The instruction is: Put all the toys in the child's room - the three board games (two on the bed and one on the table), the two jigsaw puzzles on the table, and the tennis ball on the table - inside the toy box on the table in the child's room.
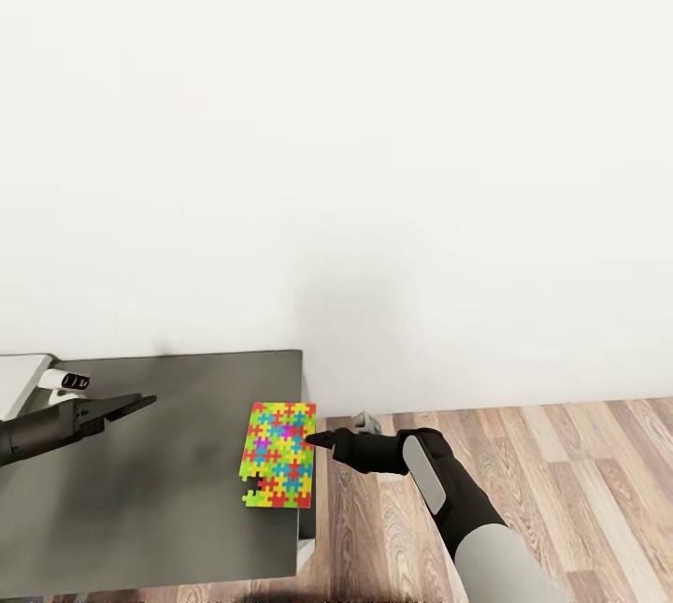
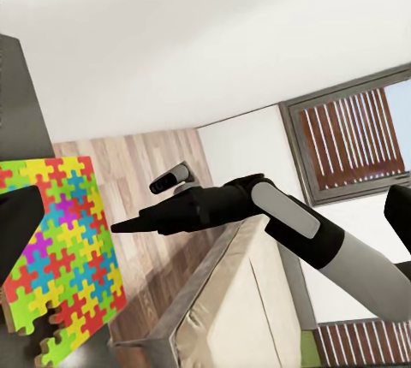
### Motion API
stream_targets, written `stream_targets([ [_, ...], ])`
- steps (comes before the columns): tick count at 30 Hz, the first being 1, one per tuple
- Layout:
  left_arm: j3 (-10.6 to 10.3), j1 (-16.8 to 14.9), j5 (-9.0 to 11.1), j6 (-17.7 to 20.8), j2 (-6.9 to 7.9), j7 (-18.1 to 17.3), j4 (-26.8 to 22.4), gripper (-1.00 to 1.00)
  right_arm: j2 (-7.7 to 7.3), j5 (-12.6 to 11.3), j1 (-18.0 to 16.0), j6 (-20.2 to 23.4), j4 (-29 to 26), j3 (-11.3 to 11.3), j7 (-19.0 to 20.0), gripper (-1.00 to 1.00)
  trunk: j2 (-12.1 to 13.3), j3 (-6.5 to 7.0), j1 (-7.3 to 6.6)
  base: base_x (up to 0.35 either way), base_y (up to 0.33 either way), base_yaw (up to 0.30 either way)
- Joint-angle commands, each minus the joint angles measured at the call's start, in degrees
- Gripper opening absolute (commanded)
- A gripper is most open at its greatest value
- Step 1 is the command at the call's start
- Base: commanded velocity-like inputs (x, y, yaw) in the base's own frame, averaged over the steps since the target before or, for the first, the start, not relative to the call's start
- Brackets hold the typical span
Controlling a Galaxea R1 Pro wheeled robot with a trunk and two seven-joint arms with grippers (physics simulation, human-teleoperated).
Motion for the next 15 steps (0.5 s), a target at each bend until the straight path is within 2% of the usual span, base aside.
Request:
stream_targets([
  [1, -0.01, -0.03, -0.01, 0.61, 0.03, -0.22, 0.01, 1.0, 0.01, 0.14, -0.03, 0.23, -0.04, -0.03, 0.15, 1.0, -0.1, -0.18, 0.03, 0.0, 0.0, 0.0],
  [15, -0.01, -0.03, 0.04, 0.61, 0.04, -0.22, -0.01, 1.0, 0.01, 0.21, 0.02, 0.23, -0.13, -0.01, 0.22, 1.0, -0.1, -0.66, 0.03, 0.0, 0.0, 0.0],
])
